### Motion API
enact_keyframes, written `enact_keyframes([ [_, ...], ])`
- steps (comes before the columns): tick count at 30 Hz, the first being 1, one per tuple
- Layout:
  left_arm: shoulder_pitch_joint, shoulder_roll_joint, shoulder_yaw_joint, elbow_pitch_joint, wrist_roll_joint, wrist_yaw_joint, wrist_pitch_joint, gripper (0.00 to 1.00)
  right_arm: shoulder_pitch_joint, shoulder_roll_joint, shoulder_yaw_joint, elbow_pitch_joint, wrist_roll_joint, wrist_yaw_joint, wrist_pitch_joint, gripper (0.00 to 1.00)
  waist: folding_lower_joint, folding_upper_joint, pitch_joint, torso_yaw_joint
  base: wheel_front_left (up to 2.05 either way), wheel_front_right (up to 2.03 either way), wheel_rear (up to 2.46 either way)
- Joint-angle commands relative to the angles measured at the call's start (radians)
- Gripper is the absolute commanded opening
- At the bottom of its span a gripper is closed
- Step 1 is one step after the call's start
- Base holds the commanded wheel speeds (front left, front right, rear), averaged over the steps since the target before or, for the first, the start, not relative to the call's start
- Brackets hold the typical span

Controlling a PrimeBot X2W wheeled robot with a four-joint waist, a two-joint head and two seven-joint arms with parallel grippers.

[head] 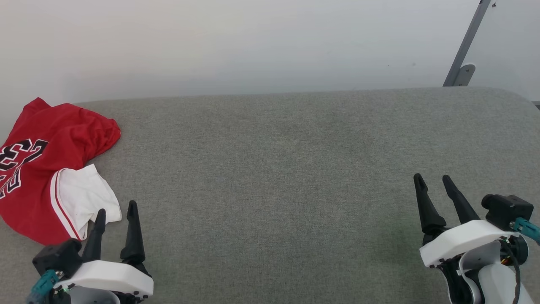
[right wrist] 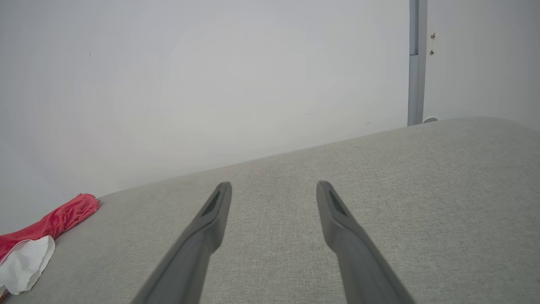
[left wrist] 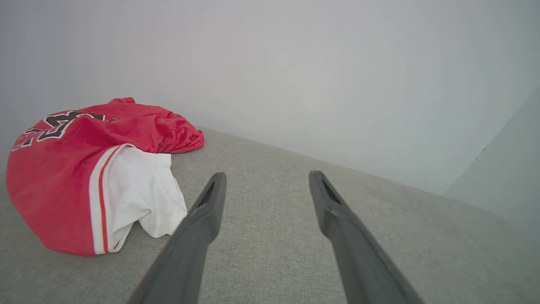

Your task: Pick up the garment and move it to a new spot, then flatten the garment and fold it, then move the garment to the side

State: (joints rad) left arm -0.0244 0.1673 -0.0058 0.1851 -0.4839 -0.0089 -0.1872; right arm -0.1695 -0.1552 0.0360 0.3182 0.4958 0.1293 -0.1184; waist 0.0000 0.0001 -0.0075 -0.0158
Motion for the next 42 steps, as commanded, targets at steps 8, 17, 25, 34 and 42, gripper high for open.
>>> enact_keyframes([
  [8,0.009,0.008,-0.014,-0.012,0.089,-0.01,-0.026,1.0,-0.018,-0.007,0.009,-0.01,-0.09,0.002,-0.02,1.0,0.0,-0.0001,0.0,-0.001,0.0,0.0,0.0],
  [17,0.017,0.01,-0.022,-0.022,0.157,-0.014,-0.045,1.0,-0.025,-0.012,0.019,-0.005,-0.155,0.002,-0.036,1.0,0.0,-0.0001,0.0,-0.001,0.0,0.0,0.0],
  [25,0.024,0.01,-0.024,-0.031,0.197,-0.019,-0.057,1.0,-0.027,-0.015,0.023,-0.004,-0.205,0.002,-0.05,1.0,0.0,-0.0001,-0.001,-0.002,0.0,0.0,0.0],
  [34,0.028,0.012,-0.027,-0.044,0.253,-0.021,-0.074,1.0,-0.029,-0.021,0.029,0.006,-0.262,0.002,-0.068,1.0,0.0,-0.0001,-0.001,-0.004,0.0,0.0,0.0],
  [42,0.031,0.01,-0.027,-0.039,0.268,-0.03,-0.079,1.0,-0.026,-0.019,0.029,0.009,-0.282,0.001,-0.076,1.0,0.0,-0.0001,-0.001,-0.004,0.0,0.0,0.0],
])
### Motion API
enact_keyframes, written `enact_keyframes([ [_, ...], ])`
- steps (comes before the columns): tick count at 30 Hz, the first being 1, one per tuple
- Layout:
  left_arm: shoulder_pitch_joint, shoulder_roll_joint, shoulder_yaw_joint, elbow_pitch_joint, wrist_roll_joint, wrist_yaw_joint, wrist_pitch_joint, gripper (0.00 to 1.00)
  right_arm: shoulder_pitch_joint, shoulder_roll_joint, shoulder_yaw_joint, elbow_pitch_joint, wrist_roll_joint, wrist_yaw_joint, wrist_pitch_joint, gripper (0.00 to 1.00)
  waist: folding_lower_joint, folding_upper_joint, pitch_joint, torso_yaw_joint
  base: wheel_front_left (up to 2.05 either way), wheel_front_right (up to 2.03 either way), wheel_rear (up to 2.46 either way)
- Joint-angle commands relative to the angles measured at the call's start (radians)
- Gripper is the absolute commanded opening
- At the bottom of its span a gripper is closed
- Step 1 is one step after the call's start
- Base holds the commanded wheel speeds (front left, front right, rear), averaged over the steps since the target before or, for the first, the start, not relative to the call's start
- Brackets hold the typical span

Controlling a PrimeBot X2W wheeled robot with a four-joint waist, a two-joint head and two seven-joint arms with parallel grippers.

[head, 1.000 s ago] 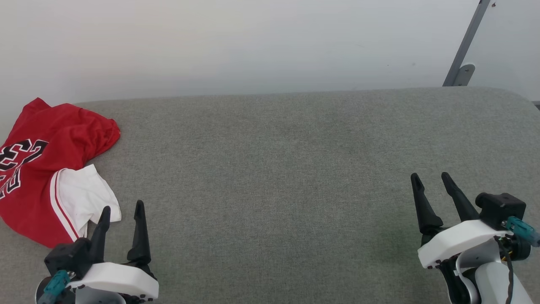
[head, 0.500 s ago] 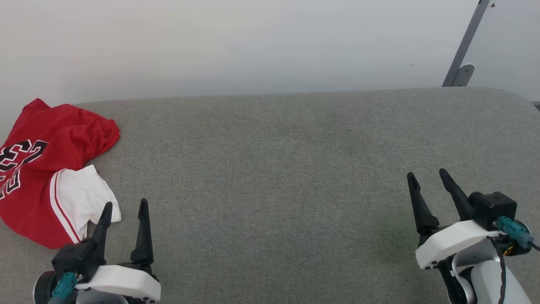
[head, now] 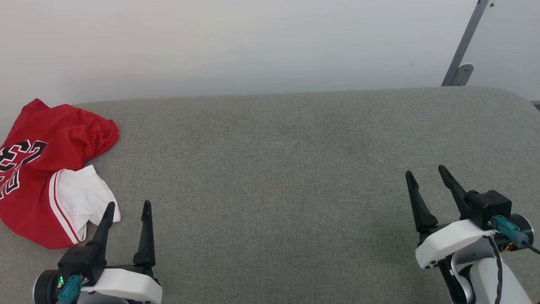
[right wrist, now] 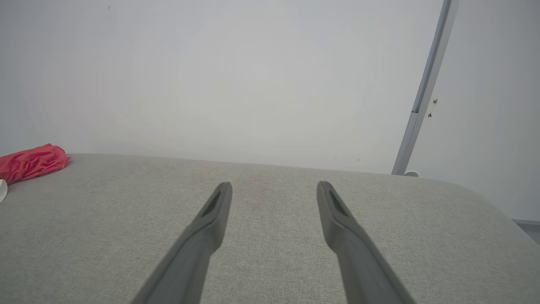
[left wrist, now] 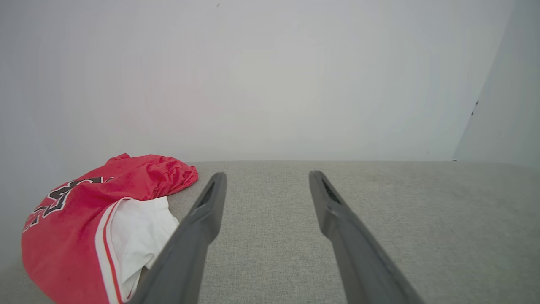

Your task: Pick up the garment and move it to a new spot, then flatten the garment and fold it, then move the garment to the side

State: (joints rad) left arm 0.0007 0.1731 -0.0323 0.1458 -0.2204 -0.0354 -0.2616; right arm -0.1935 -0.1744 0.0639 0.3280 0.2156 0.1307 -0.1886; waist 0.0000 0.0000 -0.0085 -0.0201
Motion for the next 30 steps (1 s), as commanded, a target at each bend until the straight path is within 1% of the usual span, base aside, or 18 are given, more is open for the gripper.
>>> enact_keyframes([
  [1,0.006,0.004,0.0,0.001,0.004,-0.005,-0.005,1.0,-0.001,0.001,0.001,-0.002,-0.003,0.0,-0.006,1.0,0.0,0.0,0.0,0.0,0.0,0.0,0.0],
  [14,0.0,-0.003,0.003,0.001,0.001,-0.013,-0.005,1.0,0.011,0.008,-0.003,-0.007,-0.011,0.0,-0.009,1.0,0.0,0.0,0.002,0.01,0.0,0.0,0.0],
  [17,-0.006,-0.009,0.012,0.009,-0.009,-0.006,-0.005,1.0,0.016,0.011,0.001,-0.011,-0.012,0.0,-0.008,1.0,0.0,0.0,0.0,0.021,0.0,0.0,0.0],
  [21,-0.014,-0.009,0.029,0.027,-0.029,0.006,0.001,1.0,0.016,0.013,0.019,-0.018,-0.008,0.0,-0.002,1.0,0.0,0.0,-0.007,0.051,0.0,0.0,0.0],
  [25,-0.018,0.002,0.049,0.036,-0.047,0.016,0.012,1.0,0.013,0.006,0.046,-0.016,0.002,0.0,0.0,1.0,0.0,0.0,-0.016,0.101,0.0,0.0,0.0],
  [26,-0.018,0.002,0.049,0.036,-0.047,0.016,0.012,1.0,0.013,0.006,0.046,-0.016,0.002,0.0,0.0,1.0,0.0,0.0,-0.016,0.101,0.0,0.0,0.0],
  [30,-0.02,0.014,0.069,0.044,-0.058,0.026,0.024,1.0,0.009,0.002,0.078,-0.013,0.012,0.0,0.002,1.0,0.0,0.0,-0.028,0.165,0.0,0.0,0.0],
])
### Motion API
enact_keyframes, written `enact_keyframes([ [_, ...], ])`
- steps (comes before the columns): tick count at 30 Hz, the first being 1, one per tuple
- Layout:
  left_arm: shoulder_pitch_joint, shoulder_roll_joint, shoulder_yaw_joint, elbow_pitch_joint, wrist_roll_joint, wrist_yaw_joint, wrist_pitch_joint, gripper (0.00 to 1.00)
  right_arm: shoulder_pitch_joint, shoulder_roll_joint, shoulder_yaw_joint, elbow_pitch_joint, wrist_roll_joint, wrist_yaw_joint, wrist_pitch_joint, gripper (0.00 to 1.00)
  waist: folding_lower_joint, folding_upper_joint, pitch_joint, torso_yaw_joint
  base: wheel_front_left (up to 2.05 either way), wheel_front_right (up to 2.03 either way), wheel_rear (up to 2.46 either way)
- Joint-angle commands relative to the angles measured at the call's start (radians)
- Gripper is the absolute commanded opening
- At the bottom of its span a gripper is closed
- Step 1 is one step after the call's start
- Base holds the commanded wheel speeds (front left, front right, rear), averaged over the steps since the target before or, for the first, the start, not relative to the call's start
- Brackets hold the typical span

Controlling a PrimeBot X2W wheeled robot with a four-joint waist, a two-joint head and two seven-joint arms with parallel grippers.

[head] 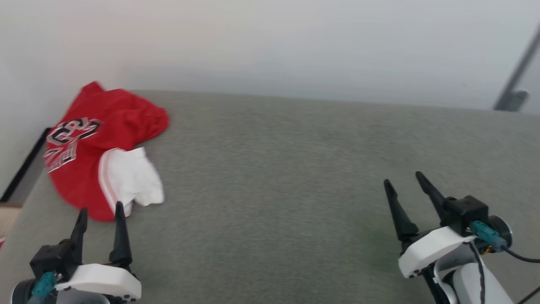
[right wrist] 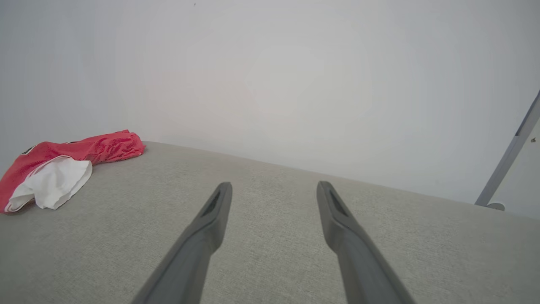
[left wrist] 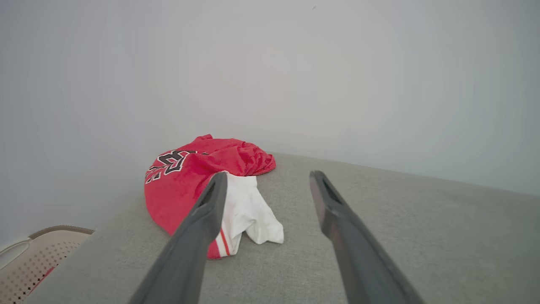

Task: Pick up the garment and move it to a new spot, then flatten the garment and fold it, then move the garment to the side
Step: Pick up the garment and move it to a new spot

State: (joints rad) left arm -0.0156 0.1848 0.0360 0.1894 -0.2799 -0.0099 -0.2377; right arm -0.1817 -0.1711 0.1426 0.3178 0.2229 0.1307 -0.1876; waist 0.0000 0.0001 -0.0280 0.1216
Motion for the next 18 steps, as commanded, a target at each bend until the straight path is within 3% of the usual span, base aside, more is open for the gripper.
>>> enact_keyframes([
  [1,-0.002,0.001,0.004,0.004,0.0,0.005,0.005,1.0,-0.003,0.002,0.005,-0.004,0.004,0.0,0.001,1.0,0.0,-0.0001,-0.012,0.042,0.0,0.0,0.0],
  [11,0.038,0.02,0.039,-0.021,-0.026,0.041,0.041,1.0,-0.016,0.007,0.082,0.019,0.035,0.0,-0.001,1.0,0.0,-0.0001,-0.045,0.242,0.0,0.0,0.0],
  [18,0.066,0.022,0.046,-0.047,-0.032,0.062,0.06,1.0,-0.031,0.014,0.128,0.033,0.048,0.0,-0.008,1.0,0.0,-0.0001,-0.051,0.318,0.0,0.0,0.0],
])
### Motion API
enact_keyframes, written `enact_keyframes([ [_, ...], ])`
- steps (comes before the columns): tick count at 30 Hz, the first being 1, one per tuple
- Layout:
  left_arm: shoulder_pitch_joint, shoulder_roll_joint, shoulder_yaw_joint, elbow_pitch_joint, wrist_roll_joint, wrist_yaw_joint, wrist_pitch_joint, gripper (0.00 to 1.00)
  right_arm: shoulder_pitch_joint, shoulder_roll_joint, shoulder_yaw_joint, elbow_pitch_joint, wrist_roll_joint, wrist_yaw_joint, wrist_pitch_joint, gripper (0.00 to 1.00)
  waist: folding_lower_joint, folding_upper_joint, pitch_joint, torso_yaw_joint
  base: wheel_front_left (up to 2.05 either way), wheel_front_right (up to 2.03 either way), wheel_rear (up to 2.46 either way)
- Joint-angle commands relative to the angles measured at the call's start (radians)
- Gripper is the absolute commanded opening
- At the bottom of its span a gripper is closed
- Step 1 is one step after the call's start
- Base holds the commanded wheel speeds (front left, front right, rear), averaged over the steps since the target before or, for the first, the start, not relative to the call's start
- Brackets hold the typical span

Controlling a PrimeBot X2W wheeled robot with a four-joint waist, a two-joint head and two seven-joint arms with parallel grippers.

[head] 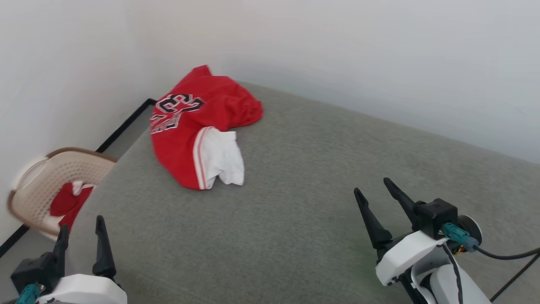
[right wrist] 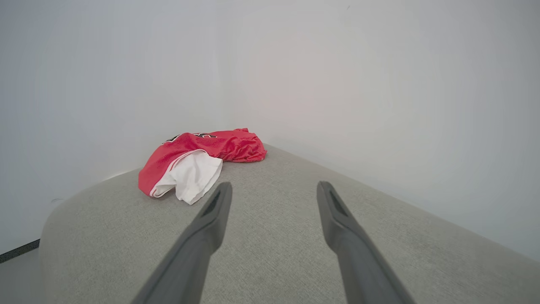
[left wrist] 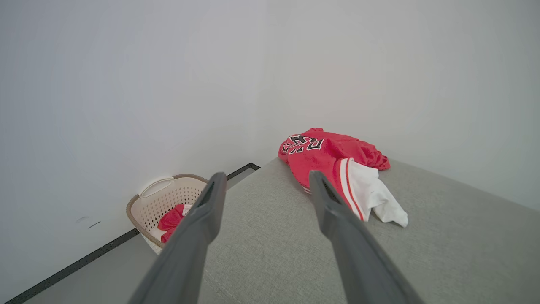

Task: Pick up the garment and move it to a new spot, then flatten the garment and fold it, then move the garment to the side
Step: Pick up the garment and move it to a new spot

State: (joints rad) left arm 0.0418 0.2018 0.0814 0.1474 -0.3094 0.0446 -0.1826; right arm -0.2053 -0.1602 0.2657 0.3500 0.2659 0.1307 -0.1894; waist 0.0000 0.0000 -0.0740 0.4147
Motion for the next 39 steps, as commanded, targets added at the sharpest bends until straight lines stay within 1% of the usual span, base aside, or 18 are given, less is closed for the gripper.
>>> enact_keyframes([
  [1,0.011,0.004,0.001,-0.01,-0.004,0.008,0.003,1.0,-0.008,0.007,0.007,0.001,0.006,0.0,-0.007,1.0,0.0,0.0,-0.004,0.032,0.0,0.0,0.0],
  [7,0.019,-0.003,0.003,-0.027,-0.015,0.019,0.006,1.0,-0.014,0.002,0.009,0.003,0.006,0.0,-0.008,1.0,0.0,0.0,0.014,0.049,0.0,0.0,0.0],
  [12,-0.025,-0.018,0.006,-0.01,-0.034,0.023,-0.001,1.0,-0.026,-0.01,-0.017,-0.007,0.003,0.0,-0.003,1.0,0.0,0.0,0.047,0.044,0.0,0.0,0.0],
  [17,-0.125,-0.015,-0.01,0.041,-0.053,-0.002,0.0,1.0,-0.032,-0.018,-0.064,-0.029,-0.025,0.0,0.005,1.0,0.0,0.0,0.089,0.027,0.0,0.0,0.0],
  [21,-0.239,0.007,-0.012,0.111,-0.07,-0.03,-0.006,1.0,-0.049,-0.026,-0.08,-0.055,-0.04,0.0,0.017,1.0,0.0,0.0,0.136,-0.004,0.0,0.0,0.0],
  [22,-0.239,0.007,-0.012,0.111,-0.07,-0.03,-0.006,1.0,-0.049,-0.026,-0.08,-0.055,-0.04,0.0,0.017,1.0,0.0,0.0,0.136,-0.004,0.0,0.0,0.0],
  [31,-0.532,0.081,-0.009,0.351,-0.104,-0.103,-0.007,1.0,-0.105,-0.06,-0.095,-0.146,-0.066,0.0,0.054,1.0,0.0,0.0,0.299,-0.107,0.0,0.0,0.0],
  [39,-0.8,0.148,-0.026,0.581,-0.127,-0.143,0.028,1.0,-0.161,-0.085,-0.119,-0.252,-0.092,0.0,0.085,1.0,0.0,0.0,0.468,-0.194,0.0,0.0,0.0],
])
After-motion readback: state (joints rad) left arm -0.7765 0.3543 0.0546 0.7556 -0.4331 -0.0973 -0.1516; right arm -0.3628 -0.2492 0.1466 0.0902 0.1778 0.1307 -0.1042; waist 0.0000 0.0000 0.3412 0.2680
